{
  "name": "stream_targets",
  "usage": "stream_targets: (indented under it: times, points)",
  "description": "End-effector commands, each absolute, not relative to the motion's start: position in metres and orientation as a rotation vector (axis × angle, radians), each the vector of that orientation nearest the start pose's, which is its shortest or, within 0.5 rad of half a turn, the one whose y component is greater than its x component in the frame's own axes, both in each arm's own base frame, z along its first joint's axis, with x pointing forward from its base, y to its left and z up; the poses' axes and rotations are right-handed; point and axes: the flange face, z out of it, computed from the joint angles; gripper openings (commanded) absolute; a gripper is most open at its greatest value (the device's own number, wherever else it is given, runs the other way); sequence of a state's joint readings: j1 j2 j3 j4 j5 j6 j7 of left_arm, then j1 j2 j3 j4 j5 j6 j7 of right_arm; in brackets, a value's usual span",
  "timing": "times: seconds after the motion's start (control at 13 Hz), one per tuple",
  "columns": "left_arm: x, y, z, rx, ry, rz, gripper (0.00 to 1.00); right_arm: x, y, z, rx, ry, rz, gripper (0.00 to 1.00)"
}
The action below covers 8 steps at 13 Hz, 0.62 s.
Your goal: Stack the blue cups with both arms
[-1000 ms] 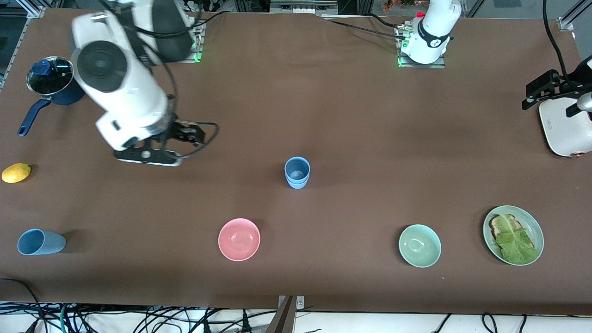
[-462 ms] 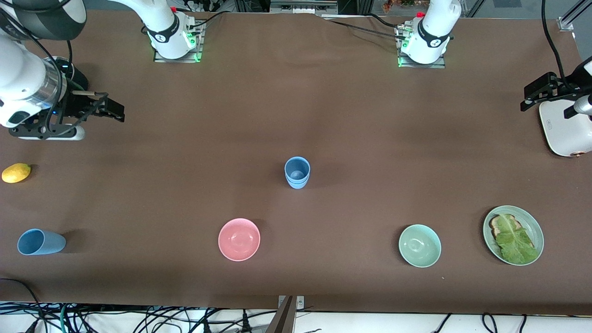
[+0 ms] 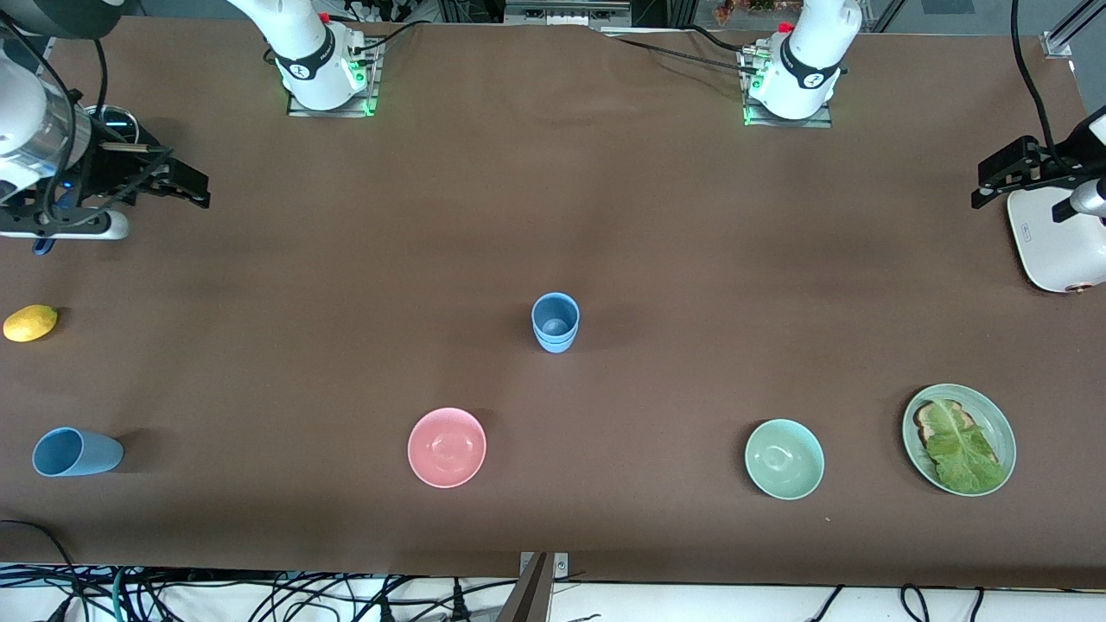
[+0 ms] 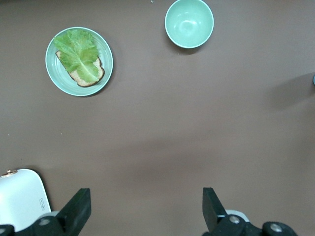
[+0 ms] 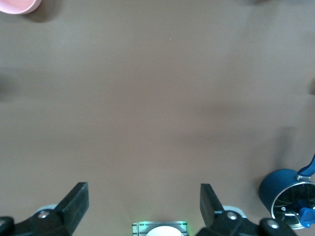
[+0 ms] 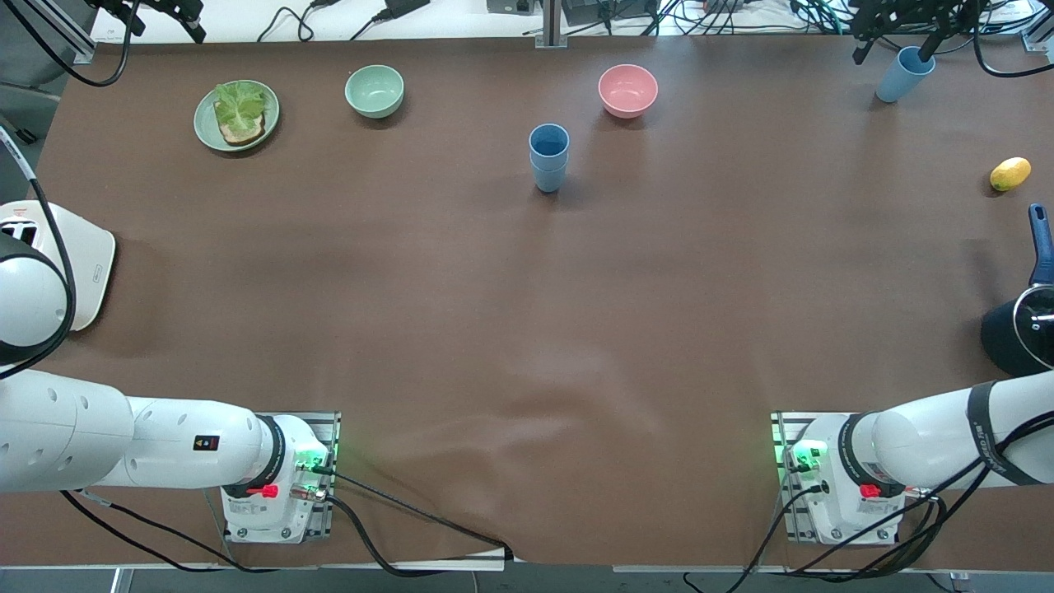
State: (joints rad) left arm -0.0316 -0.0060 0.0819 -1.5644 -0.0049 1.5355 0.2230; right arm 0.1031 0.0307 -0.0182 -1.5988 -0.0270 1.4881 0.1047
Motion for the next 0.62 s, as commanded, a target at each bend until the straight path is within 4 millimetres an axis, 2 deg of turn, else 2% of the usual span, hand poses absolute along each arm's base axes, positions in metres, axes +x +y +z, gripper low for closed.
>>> stream_targets:
  times: [0.0,0.23,0.38,0.54]
  points:
    - [0.548,0.027,0.631,-3.124,0.307,0.044,1.0,0.549,0.033,0.593,-3.186,0.067,0.209,1.0]
    - [0.548,0.027,0.63,-3.125,0.307,0.047,1.0,0.551,0.013,0.591,-3.094,0.147,0.171,1.0]
    - [0.548,0.027,0.63,-3.124,0.31,0.047,1.0,0.542,0.023,0.598,-3.103,0.122,0.157,1.0]
    - [0.547,0.027,0.631,-3.126,0.308,0.044,1.0,0.539,0.022,0.596,-3.104,0.127,0.14,1.0]
